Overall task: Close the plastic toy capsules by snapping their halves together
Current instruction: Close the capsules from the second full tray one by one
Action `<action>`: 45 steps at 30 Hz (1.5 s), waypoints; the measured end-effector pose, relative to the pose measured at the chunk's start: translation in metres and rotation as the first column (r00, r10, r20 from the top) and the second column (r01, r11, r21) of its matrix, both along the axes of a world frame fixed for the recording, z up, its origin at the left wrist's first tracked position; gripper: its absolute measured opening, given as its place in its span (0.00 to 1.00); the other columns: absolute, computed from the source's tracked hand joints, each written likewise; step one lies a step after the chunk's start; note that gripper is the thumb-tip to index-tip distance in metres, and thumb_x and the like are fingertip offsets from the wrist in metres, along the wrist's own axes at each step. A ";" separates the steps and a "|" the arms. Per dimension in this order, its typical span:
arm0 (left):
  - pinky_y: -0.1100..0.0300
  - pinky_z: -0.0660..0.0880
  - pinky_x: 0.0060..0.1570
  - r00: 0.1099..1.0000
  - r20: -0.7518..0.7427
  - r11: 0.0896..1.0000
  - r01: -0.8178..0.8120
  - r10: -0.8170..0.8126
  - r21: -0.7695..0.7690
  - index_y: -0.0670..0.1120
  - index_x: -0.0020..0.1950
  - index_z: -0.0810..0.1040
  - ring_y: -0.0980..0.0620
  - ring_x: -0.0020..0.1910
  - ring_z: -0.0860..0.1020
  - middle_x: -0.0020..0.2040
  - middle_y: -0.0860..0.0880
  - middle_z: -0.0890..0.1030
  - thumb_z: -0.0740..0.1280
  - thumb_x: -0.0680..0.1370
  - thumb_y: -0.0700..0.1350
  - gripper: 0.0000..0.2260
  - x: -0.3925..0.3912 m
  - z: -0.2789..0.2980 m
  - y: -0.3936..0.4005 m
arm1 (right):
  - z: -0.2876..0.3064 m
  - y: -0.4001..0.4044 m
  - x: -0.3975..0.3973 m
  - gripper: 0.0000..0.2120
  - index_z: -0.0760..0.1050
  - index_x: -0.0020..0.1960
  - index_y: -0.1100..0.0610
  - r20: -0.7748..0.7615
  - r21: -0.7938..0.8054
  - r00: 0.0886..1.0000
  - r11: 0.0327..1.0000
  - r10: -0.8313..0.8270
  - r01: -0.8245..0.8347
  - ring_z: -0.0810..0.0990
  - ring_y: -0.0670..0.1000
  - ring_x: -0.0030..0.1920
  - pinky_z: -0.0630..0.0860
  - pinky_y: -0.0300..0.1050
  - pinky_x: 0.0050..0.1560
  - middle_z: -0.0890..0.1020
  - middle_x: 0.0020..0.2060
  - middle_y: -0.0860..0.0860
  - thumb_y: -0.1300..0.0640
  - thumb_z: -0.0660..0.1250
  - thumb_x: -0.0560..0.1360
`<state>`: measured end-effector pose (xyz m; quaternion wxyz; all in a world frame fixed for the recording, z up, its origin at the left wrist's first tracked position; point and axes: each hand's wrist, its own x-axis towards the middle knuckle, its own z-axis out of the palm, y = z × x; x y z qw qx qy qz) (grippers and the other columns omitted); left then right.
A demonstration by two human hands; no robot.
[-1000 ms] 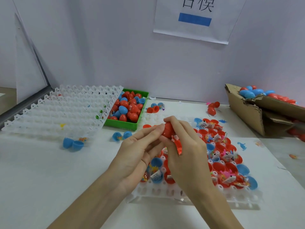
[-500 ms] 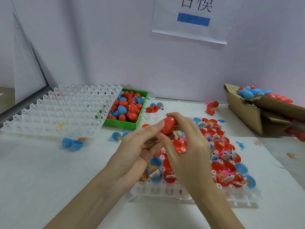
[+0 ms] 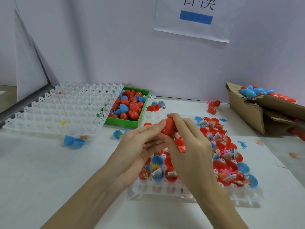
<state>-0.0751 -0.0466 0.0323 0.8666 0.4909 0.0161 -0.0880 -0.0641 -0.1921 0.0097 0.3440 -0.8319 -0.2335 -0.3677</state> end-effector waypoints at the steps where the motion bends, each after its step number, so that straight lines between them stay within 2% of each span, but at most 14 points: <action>1: 0.58 0.83 0.54 1.000 -0.018 0.999 0.022 -0.023 -0.027 0.40 0.55 0.88 0.48 0.52 0.86 0.55 0.39 0.87 0.76 0.72 0.51 0.18 0.001 0.001 0.001 | 0.001 0.001 0.000 0.23 0.76 0.69 0.62 0.012 0.019 1.000 1.000 0.017 -0.017 0.75 0.39 0.56 0.71 0.25 0.61 0.82 0.58 0.52 0.58 0.73 0.77; 4: 0.54 0.81 0.62 0.986 -0.077 0.973 0.131 -0.147 -0.188 0.40 0.59 0.87 0.46 0.59 0.85 0.59 0.38 0.85 0.75 0.74 0.51 0.19 0.001 0.002 0.003 | 0.003 0.004 -0.002 0.24 0.74 0.72 0.61 0.031 0.122 0.993 0.986 0.112 -0.115 0.79 0.41 0.60 0.74 0.31 0.61 0.82 0.62 0.51 0.56 0.72 0.78; 6: 0.54 0.81 0.61 0.969 -0.088 0.946 0.201 -0.230 -0.256 0.41 0.62 0.86 0.46 0.62 0.84 0.61 0.39 0.85 0.73 0.77 0.52 0.19 -0.001 0.002 0.003 | 0.004 0.006 -0.004 0.23 0.75 0.71 0.60 0.008 0.209 0.981 0.960 0.191 -0.189 0.80 0.43 0.62 0.77 0.37 0.61 0.82 0.62 0.48 0.56 0.72 0.78; 8: 0.54 0.83 0.54 0.957 -0.096 0.933 0.240 -0.273 -0.268 0.41 0.59 0.86 0.46 0.56 0.86 0.56 0.41 0.86 0.72 0.78 0.53 0.18 -0.003 0.000 0.002 | 0.005 0.006 -0.006 0.22 0.76 0.69 0.58 -0.017 0.264 0.975 0.941 0.224 -0.212 0.81 0.45 0.61 0.78 0.39 0.59 0.82 0.60 0.46 0.55 0.73 0.78; 11: 0.57 0.82 0.45 0.975 -0.095 0.975 0.188 -0.200 -0.119 0.43 0.53 0.88 0.48 0.45 0.86 0.50 0.42 0.87 0.71 0.77 0.56 0.17 -0.003 0.001 -0.003 | 0.006 0.004 -0.004 0.19 0.79 0.65 0.58 -0.031 0.213 0.987 0.966 0.155 -0.145 0.81 0.41 0.56 0.75 0.30 0.56 0.82 0.55 0.46 0.54 0.73 0.76; 14: 0.57 0.83 0.47 1.000 0.015 0.990 0.003 -0.006 0.139 0.43 0.51 0.89 0.46 0.47 0.87 0.50 0.39 0.87 0.70 0.77 0.59 0.20 0.001 -0.003 -0.002 | 0.005 0.001 0.000 0.18 0.79 0.65 0.60 -0.051 0.106 0.996 0.992 0.077 -0.071 0.77 0.39 0.53 0.71 0.24 0.57 0.80 0.53 0.45 0.58 0.73 0.76; 16: 0.55 0.84 0.52 0.995 0.097 0.975 -0.036 0.015 0.218 0.42 0.53 0.88 0.43 0.50 0.87 0.50 0.39 0.87 0.72 0.76 0.58 0.20 0.001 -0.003 0.001 | 0.003 0.000 0.001 0.18 0.78 0.66 0.61 -0.063 0.055 0.996 0.997 0.056 -0.053 0.77 0.40 0.53 0.72 0.24 0.57 0.79 0.54 0.44 0.61 0.73 0.77; 19: 0.57 0.84 0.53 0.991 0.131 0.956 -0.033 -0.006 0.292 0.42 0.55 0.87 0.44 0.51 0.87 0.50 0.41 0.88 0.76 0.72 0.57 0.20 0.001 -0.003 0.005 | 0.002 -0.004 0.002 0.19 0.77 0.67 0.60 -0.082 -0.006 0.996 0.999 0.038 -0.039 0.78 0.42 0.53 0.74 0.27 0.58 0.82 0.55 0.49 0.65 0.72 0.78; 24: 0.56 0.84 0.54 0.987 0.162 0.912 -0.058 -0.010 0.406 0.43 0.58 0.85 0.47 0.49 0.88 0.49 0.45 0.89 0.73 0.75 0.55 0.19 0.002 -0.004 0.003 | 0.005 -0.005 0.002 0.19 0.77 0.68 0.61 -0.120 -0.072 0.991 0.995 0.060 -0.069 0.80 0.45 0.53 0.75 0.27 0.59 0.82 0.57 0.52 0.61 0.69 0.78; 28: 0.56 0.83 0.55 0.980 0.198 0.929 -0.053 -0.022 0.365 0.43 0.60 0.85 0.46 0.52 0.87 0.51 0.43 0.88 0.72 0.77 0.53 0.18 0.003 -0.006 0.004 | 0.006 -0.002 0.001 0.24 0.75 0.71 0.58 -0.083 -0.033 0.995 0.997 0.063 -0.066 0.77 0.38 0.53 0.71 0.24 0.58 0.81 0.57 0.49 0.59 0.74 0.76; 32: 0.58 0.82 0.54 0.976 0.155 0.979 0.131 -0.156 0.160 0.37 0.60 0.85 0.44 0.54 0.86 0.55 0.37 0.86 0.67 0.81 0.51 0.19 0.003 -0.003 0.006 | 0.005 -0.001 -0.001 0.26 0.74 0.72 0.59 -0.003 0.080 0.996 0.993 0.090 -0.089 0.75 0.31 0.56 0.70 0.24 0.57 0.80 0.56 0.46 0.62 0.76 0.75; 36: 0.55 0.82 0.57 0.966 0.141 0.976 0.212 -0.217 0.052 0.35 0.59 0.84 0.43 0.54 0.85 0.57 0.35 0.85 0.68 0.80 0.51 0.20 0.004 -0.002 0.006 | 0.007 -0.003 -0.001 0.22 0.77 0.68 0.62 0.051 0.094 0.993 0.990 0.104 -0.109 0.78 0.36 0.56 0.72 0.26 0.57 0.81 0.56 0.48 0.66 0.75 0.75; 41: 0.55 0.82 0.59 0.967 0.142 0.977 0.210 -0.211 0.021 0.32 0.62 0.82 0.40 0.58 0.83 0.60 0.32 0.83 0.69 0.79 0.52 0.23 0.002 -0.004 0.005 | 0.006 -0.006 -0.001 0.22 0.76 0.69 0.65 0.070 0.048 0.993 0.994 0.093 -0.097 0.77 0.39 0.54 0.72 0.24 0.57 0.78 0.54 0.45 0.68 0.72 0.76; 45: 0.55 0.83 0.55 0.977 0.100 0.982 0.187 -0.186 -0.003 0.33 0.57 0.85 0.40 0.58 0.85 0.57 0.34 0.85 0.70 0.78 0.52 0.22 0.003 -0.006 0.000 | 0.006 -0.007 0.000 0.20 0.76 0.69 0.63 0.031 0.044 0.995 0.994 0.099 -0.101 0.76 0.39 0.54 0.72 0.23 0.57 0.78 0.53 0.44 0.61 0.70 0.78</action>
